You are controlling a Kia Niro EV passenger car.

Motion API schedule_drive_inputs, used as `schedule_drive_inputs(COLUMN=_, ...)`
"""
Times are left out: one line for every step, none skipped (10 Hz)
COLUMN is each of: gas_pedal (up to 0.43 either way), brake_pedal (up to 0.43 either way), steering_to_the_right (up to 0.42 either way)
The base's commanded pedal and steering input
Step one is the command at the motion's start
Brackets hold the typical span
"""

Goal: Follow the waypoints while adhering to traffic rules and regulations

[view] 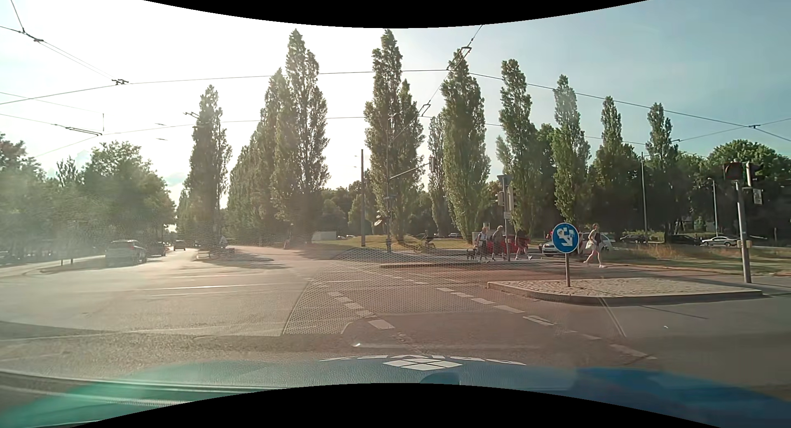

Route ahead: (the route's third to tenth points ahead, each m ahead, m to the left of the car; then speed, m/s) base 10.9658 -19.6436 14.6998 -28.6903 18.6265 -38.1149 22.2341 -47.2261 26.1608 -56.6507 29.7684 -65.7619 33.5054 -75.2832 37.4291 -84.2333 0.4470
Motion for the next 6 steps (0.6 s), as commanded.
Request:
schedule_drive_inputs(gas_pedal=0.0, brake_pedal=0.189, steering_to_the_right=0.34)
schedule_drive_inputs(gas_pedal=0.0, brake_pedal=0.189, steering_to_the_right=0.357)
schedule_drive_inputs(gas_pedal=0.0, brake_pedal=0.189, steering_to_the_right=0.37)
schedule_drive_inputs(gas_pedal=0.0, brake_pedal=0.189, steering_to_the_right=0.379)
schedule_drive_inputs(gas_pedal=0.0, brake_pedal=0.189, steering_to_the_right=0.378)
schedule_drive_inputs(gas_pedal=0.0, brake_pedal=0.189, steering_to_the_right=0.374)
